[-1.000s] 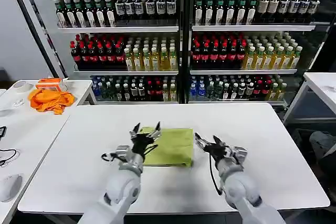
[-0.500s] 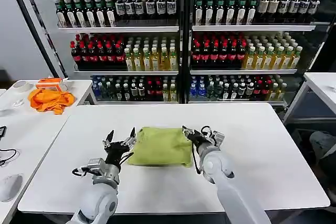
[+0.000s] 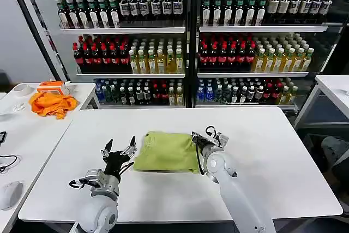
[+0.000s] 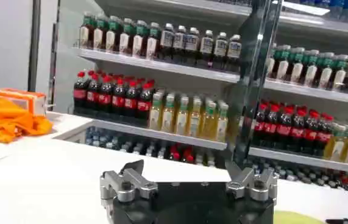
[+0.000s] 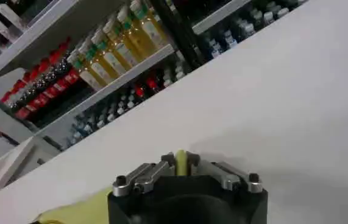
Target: Fold and organize the clothes.
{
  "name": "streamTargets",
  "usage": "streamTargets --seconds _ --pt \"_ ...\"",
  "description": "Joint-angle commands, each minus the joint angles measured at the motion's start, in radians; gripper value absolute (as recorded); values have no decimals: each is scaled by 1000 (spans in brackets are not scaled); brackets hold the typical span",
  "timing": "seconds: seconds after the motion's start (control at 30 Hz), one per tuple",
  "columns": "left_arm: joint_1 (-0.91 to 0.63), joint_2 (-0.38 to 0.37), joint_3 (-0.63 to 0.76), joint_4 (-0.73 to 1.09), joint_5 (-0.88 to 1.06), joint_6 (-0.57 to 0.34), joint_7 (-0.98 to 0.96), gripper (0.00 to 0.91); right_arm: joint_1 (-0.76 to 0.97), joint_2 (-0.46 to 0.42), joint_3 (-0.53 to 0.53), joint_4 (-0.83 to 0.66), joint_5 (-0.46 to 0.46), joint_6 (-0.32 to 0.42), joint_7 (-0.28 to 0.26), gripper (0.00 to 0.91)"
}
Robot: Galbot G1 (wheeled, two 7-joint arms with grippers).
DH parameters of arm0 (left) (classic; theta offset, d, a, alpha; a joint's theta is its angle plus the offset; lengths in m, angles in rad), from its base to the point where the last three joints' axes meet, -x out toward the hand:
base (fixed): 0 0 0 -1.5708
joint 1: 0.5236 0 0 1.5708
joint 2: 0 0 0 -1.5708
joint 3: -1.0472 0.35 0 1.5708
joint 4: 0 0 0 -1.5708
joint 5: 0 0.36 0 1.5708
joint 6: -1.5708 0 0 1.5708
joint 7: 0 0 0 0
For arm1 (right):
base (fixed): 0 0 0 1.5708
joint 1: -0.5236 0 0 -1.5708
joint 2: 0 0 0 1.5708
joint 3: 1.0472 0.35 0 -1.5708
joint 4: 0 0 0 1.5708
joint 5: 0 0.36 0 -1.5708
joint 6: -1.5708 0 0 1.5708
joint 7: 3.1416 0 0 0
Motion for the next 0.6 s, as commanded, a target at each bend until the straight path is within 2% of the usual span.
streamTargets --seconds 0.03,0.13,0.27,0.6 --pt "13 3 -12 -4 1 -3 0 907 46 -13 -8 -56 -19 -3 -14 0" --pt "10 0 -11 -1 1 -4 0 907 72 -51 -25 -86 -111 -30 -42 0" --pt "9 -3 -7 3 2 -5 0 907 129 -105 -40 -150 -232 -46 -133 0" --pt "9 -5 -2 3 2 -2 0 907 312 -191 -95 -304 -328 -97 -279 0"
